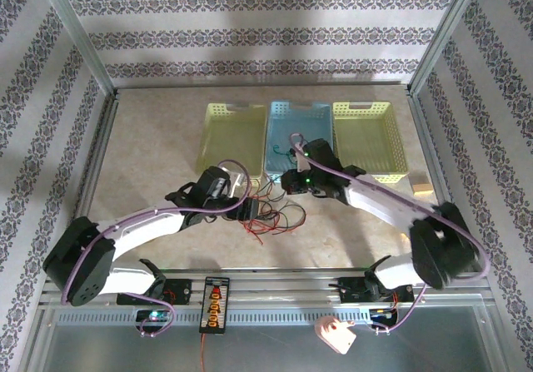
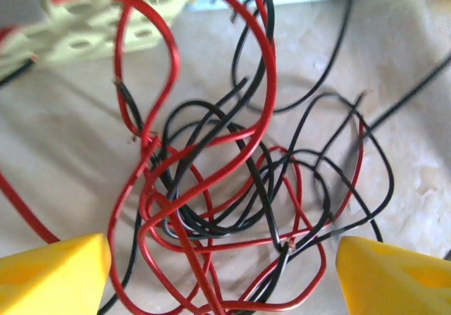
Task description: Untangle the cables
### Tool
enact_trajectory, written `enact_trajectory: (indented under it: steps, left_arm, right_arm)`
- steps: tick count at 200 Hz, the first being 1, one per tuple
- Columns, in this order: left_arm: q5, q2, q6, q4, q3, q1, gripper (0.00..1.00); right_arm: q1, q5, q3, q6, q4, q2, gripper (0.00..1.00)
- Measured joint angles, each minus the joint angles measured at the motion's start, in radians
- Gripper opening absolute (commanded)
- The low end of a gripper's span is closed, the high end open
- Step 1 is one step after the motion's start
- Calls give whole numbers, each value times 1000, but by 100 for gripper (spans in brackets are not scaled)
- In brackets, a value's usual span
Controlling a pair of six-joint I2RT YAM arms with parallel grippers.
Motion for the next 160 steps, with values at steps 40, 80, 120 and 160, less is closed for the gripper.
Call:
enact_trajectory:
  steps: [40,80,120,160]
  left_arm:
    - [11,86,3,17,-9,-4,79]
    - [26,148,3,61,-11,-9,78]
    - [30,166,2,105,-11,-16,78]
    - [31,169,2,117,-11,-23,78]
  right_arm:
    - [0,77,12,-10,-74,-254,0]
    - [-6,218,70,-37,-131,-385,0]
    - [-164,368,87,-52,-155,-498,0]
    - [-402,417,87,-62,-156,-527,0]
